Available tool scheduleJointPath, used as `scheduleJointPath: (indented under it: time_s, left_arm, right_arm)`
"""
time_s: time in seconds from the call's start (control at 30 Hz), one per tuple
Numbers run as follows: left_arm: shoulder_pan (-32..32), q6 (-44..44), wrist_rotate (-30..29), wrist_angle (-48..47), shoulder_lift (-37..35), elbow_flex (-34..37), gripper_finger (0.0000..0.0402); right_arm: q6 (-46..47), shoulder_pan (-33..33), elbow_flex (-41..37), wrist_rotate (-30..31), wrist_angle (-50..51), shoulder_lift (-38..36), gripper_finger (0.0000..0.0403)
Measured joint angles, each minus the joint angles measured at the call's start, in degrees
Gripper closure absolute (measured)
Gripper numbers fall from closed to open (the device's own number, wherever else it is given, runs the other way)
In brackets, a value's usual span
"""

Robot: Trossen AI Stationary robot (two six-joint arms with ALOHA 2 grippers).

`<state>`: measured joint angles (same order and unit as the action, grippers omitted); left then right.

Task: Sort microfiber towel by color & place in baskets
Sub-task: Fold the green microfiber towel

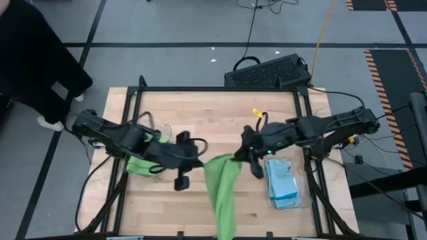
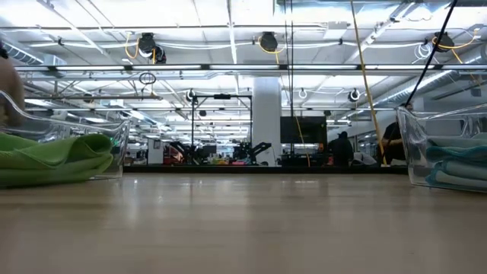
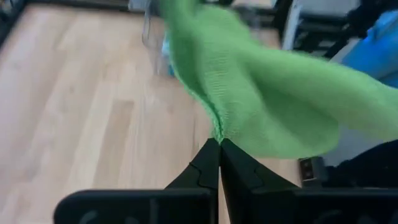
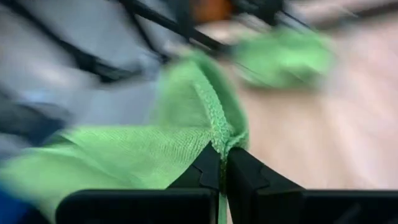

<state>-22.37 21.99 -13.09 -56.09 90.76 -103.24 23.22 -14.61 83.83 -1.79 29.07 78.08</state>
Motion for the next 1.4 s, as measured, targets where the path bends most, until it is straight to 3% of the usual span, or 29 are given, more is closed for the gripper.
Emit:
scheduleJointPath:
  time_s: [0.13,0.23,0.37,0.53,0.7,0.83,0.93,1.07,1.17,1.4]
  left_arm:
    - [4.55,0.79,1.78,2.18,2.38,8.45,0.0393]
    - [9.18,0.95,1.17,4.74,3.41,14.73,0.0393]
    - [15.00,-0.46,0.65,5.77,4.06,20.95,0.0392]
    - [18.54,-2.13,2.50,5.00,3.15,22.01,0.0392]
    - [16.79,-7.12,5.85,-0.38,2.84,15.91,0.0392]
    - [13.34,-11.43,12.86,-5.91,2.80,7.64,0.0392]
    - [9.61,-11.70,14.58,-11.83,2.88,-0.26,0.0392]
    - [3.11,-9.20,12.13,-18.38,2.80,-13.41,0.0392]
    - [-0.43,-7.52,2.17,-22.77,2.77,-19.10,0.0392]
    - [3.06,-12.43,2.63,-20.72,3.44,-17.20,0.0392]
  right_arm:
    - [1.72,2.60,-5.93,9.70,7.34,0.31,0.0399]
    - [3.22,5.58,-13.44,12.57,6.82,0.33,0.0399]
    - [5.91,9.22,-23.69,10.17,0.53,0.41,0.0399]
    - [11.10,10.35,-29.85,1.56,-10.72,0.39,0.0399]
    - [10.54,9.64,-29.10,-4.29,-22.43,-0.50,0.0399]
    - [10.37,9.61,-25.49,-8.11,-29.73,-3.11,0.0399]
    - [10.27,8.89,-22.77,-10.81,-33.68,-4.74,0.0399]
    - [9.93,6.22,-18.32,-14.37,-37.54,-6.09,0.0399]
    - [7.41,3.16,-15.52,-15.32,-37.69,-5.95,0.0399]
    - [4.62,1.97,-17.35,-12.21,-30.65,-5.95,0.0399]
